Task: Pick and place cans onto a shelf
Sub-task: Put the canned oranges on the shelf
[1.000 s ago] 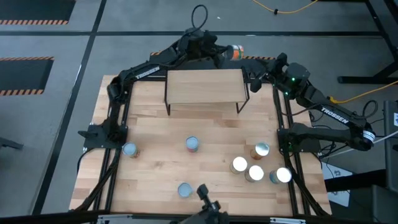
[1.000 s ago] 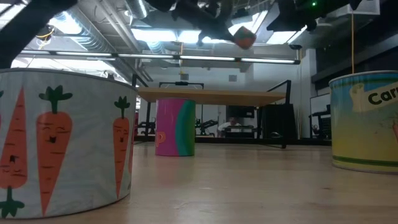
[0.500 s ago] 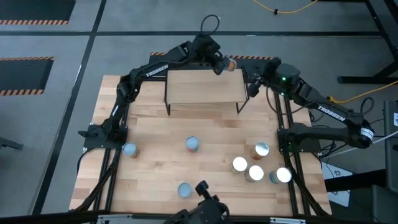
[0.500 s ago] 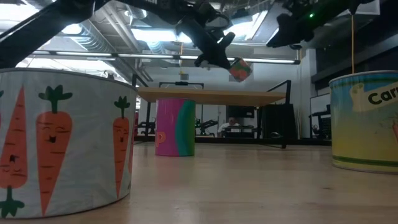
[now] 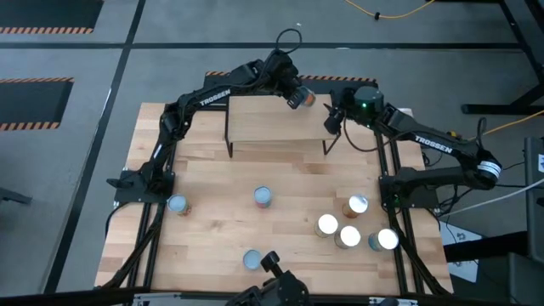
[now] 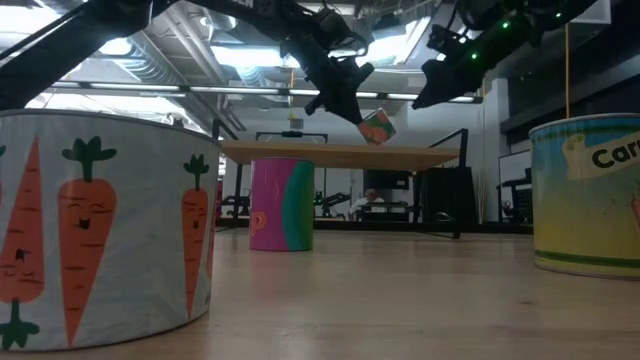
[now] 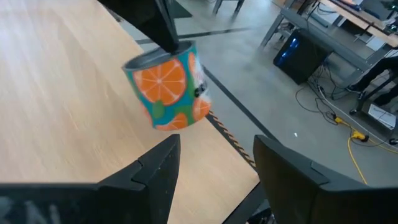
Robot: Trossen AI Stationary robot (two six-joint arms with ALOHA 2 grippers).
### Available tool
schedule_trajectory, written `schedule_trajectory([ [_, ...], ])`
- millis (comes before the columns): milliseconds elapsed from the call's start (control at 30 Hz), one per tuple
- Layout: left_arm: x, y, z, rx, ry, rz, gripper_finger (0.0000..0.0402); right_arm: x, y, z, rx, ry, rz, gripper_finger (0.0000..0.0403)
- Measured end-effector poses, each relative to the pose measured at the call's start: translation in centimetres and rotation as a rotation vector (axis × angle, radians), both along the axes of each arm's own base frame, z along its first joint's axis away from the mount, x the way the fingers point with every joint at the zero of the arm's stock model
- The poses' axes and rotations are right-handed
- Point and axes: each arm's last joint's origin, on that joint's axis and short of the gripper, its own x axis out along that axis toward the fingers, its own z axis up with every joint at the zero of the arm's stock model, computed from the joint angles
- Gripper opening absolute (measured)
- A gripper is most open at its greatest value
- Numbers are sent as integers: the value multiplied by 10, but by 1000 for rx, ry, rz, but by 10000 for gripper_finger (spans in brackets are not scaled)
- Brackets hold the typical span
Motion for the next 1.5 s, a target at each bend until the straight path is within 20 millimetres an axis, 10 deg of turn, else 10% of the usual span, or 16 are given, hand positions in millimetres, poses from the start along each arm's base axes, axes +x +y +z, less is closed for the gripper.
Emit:
schedule_trajectory([
  [1500,-18,-16,12,139,243,-24,5,1,-1,-2,5,12,0,208],
])
